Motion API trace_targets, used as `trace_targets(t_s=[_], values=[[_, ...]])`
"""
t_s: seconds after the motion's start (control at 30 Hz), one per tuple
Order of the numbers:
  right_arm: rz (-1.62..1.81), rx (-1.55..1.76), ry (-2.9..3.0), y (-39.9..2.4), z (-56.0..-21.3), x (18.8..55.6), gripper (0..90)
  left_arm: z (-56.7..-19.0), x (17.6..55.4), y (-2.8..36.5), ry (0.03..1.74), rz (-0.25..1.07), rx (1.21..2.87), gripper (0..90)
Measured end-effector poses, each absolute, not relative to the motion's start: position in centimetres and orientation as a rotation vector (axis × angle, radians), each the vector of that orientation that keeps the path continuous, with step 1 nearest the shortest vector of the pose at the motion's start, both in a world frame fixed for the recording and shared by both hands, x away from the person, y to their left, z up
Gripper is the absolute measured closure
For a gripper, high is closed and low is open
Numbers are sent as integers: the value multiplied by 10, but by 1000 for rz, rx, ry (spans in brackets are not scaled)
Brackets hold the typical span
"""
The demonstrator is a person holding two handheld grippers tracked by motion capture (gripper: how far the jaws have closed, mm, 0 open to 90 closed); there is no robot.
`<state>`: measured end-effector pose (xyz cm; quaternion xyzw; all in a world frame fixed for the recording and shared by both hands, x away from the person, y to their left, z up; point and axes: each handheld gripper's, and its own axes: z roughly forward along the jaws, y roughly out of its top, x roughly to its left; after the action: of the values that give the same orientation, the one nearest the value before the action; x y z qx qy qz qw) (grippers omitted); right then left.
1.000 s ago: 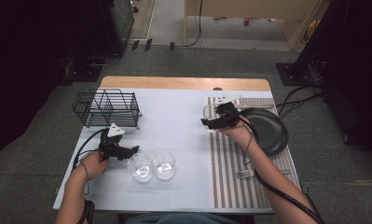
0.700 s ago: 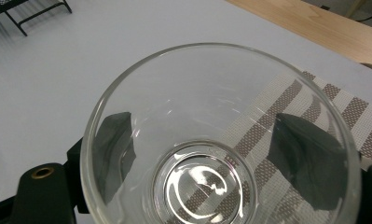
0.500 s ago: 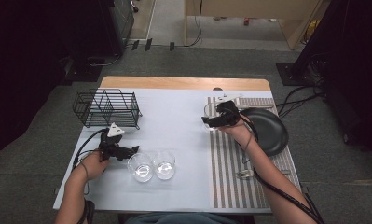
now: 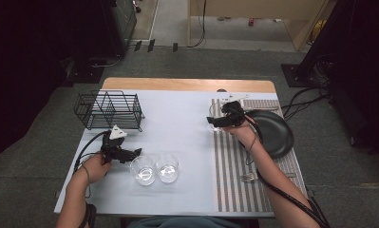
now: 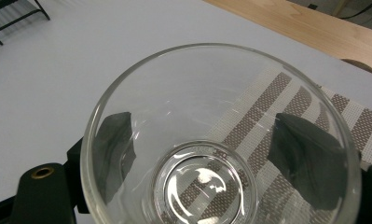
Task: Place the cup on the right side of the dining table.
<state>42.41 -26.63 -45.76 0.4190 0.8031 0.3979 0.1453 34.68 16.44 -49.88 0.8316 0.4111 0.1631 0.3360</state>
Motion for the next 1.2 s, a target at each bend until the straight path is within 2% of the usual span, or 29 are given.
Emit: trace_targets(t_s=[0.73, 1.2], values=[[1156, 1202, 2299, -263, -456, 434, 196, -499, 347, 165, 1072, 424, 2168, 0], [1147, 1235, 2262, -275, -460, 442, 196, -499, 347, 164, 1073, 424, 2168, 0]])
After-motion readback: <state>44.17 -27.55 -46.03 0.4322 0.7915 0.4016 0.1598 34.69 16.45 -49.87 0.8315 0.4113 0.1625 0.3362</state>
